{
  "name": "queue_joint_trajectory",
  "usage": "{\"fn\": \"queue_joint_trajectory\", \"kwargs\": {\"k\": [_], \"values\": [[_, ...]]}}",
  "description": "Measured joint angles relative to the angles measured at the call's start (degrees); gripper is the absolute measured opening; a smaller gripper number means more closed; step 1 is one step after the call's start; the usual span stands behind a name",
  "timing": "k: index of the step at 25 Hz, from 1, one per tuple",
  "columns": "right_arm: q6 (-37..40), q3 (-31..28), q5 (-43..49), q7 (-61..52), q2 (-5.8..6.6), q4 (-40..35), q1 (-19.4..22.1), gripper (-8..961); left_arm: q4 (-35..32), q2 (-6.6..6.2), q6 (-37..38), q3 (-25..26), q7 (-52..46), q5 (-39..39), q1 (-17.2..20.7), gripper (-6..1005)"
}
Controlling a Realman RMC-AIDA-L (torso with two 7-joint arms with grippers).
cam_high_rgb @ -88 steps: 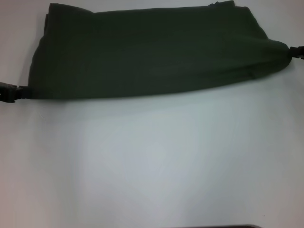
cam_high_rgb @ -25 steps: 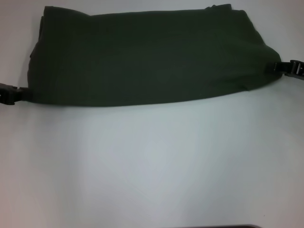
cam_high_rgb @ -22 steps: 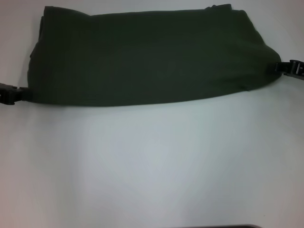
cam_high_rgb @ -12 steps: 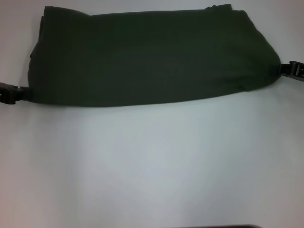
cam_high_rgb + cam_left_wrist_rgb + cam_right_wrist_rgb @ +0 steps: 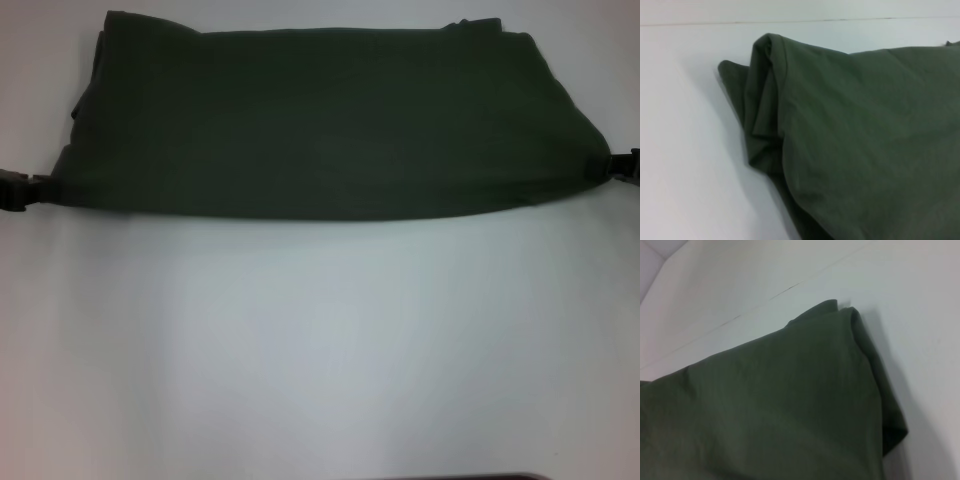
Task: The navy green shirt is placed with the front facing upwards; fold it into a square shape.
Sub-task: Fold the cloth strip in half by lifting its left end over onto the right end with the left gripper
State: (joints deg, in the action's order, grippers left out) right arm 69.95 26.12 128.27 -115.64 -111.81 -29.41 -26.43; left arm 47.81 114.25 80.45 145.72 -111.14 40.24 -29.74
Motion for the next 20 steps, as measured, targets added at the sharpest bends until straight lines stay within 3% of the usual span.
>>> {"fn": "queue_joint_trajectory", "kwargs": {"k": [8,20], "values": [[2.55,0.38,0.23,0.62,0.53,-0.05,0.91,15,-0.21,0.09,-2.80,0.07,-0.24,0.05,-0.04,5],[8.05,0.02,0.26,4.36,0.84,-0.12,2.89,14,0.01,0.09,0.15,0.01,1.50,0.16,1.08,5]]}}
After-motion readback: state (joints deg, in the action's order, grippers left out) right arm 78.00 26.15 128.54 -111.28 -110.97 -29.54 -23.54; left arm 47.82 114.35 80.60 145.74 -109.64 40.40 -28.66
